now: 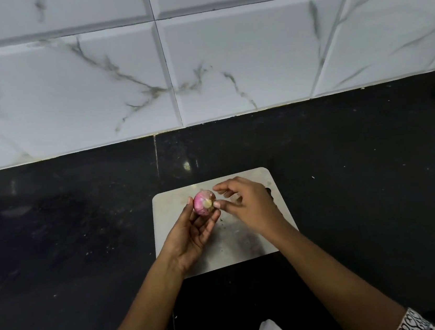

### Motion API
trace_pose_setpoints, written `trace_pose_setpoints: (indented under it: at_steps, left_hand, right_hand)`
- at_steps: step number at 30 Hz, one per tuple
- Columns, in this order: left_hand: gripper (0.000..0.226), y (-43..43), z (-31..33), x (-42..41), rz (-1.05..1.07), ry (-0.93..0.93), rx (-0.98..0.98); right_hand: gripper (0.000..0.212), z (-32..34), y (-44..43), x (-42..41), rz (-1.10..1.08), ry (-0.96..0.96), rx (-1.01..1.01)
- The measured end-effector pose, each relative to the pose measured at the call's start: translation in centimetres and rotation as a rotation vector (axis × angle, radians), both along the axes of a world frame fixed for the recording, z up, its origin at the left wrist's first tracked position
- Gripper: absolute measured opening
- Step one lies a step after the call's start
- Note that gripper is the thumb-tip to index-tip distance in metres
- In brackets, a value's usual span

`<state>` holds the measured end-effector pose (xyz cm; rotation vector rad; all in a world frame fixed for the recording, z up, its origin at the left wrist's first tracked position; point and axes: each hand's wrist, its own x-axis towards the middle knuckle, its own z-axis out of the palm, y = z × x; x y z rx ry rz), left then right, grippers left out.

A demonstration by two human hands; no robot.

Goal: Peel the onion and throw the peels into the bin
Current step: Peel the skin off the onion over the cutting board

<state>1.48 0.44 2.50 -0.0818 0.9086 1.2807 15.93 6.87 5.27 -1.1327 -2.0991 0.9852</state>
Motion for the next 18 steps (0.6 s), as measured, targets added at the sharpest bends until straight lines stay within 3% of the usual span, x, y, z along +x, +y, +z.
trace_pose_setpoints:
  at_steps: [7,18]
  left_hand:
    - [0.05,-0.2,1.0,0.4,-0.017,0.022,0.026]
    - [0.041,-0.1,1.5,1.0,-0.017,0.04,0.021]
  right_hand:
    - [0.022,0.2,-0.4,-0.8,-0.074,0.101,0.006]
    - [0.009,0.3,-0.2,-0.8,-0.017,-0.126,0.33]
